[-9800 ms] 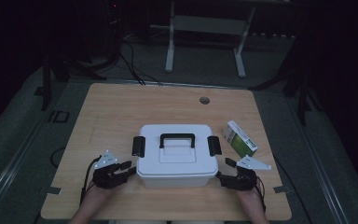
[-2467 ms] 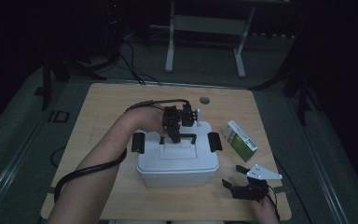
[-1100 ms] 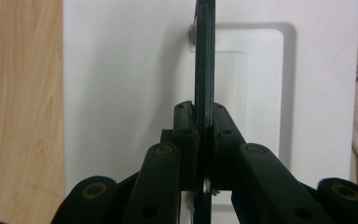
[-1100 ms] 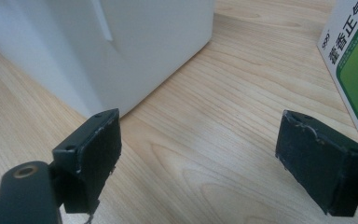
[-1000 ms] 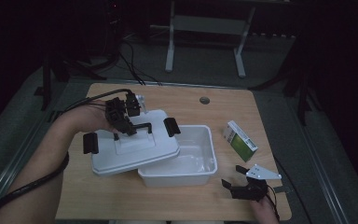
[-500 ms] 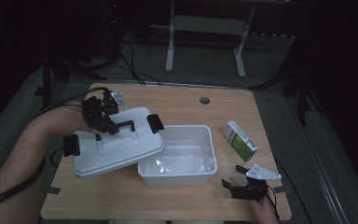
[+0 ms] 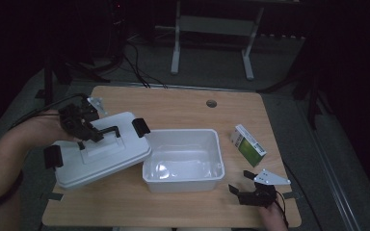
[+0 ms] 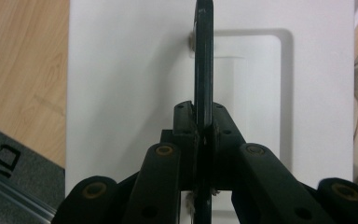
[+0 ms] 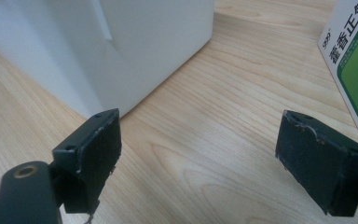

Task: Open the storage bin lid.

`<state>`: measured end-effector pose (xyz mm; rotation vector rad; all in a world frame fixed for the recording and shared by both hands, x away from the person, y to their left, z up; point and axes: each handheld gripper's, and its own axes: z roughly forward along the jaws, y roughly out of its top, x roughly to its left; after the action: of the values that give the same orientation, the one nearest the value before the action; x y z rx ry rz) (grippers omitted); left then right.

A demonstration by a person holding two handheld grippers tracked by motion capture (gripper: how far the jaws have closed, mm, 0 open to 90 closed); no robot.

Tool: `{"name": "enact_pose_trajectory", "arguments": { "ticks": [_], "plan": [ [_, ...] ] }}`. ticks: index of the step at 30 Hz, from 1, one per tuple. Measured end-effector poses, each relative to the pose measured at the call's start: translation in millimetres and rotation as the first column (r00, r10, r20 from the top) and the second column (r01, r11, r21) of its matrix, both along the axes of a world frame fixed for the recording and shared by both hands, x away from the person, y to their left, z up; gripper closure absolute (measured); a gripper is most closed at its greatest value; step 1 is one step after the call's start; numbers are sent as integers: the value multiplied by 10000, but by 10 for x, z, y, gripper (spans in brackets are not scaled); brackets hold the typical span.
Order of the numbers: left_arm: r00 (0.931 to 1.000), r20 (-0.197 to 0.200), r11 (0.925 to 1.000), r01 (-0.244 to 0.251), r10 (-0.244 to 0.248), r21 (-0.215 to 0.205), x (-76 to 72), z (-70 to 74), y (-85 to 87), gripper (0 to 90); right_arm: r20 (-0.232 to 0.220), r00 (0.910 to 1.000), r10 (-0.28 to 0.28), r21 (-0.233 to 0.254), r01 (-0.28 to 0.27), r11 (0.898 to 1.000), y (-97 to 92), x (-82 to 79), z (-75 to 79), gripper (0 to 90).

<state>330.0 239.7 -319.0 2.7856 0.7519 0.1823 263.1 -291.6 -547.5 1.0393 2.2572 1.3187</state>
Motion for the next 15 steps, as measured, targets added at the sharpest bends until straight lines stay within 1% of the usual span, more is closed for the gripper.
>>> {"name": "enact_pose_trajectory", "arguments": {
  "ticks": [1, 2, 4, 6, 10, 11, 15],
  "plan": [
    [10000, -1, 10000, -51, 51, 40, -9, -13, 30, 836, -4, 10000, -5, 8, 5, 10000, 0, 0, 0, 140],
    [9999, 48, 10000, -91, 91, -4, -18, -27, 60, 836, -1, 10000, -2, 9, 2, 10000, 0, 0, -2, 140],
    [9997, 12, 9997, -227, 227, -111, -31, -60, 123, 836, -2, 10000, 12, -22, -12, 10000, 2, -2, -6, 140],
    [9995, -18, 9995, -307, 307, -101, -46, -92, 173, 836, -43, 10000, -1, -67, 1, 10000, 3, -2, -7, 140],
    [9990, -59, 9986, -447, 446, -293, -79, -162, 282, 836, -36, 10000, -12, -65, 12, 10000, 9, -3, -4, 140],
    [9986, -83, 9983, -516, 514, -277, -84, -185, 309, 836, -39, 10000, -12, -67, 11, 10000, 9, -4, -4, 140],
    [9969, -164, 9960, -780, 774, -428, -106, -310, 412, 837, -32, 10000, -37, -58, 37, 10000, 6, -3, 0, 140]
  ]
}}
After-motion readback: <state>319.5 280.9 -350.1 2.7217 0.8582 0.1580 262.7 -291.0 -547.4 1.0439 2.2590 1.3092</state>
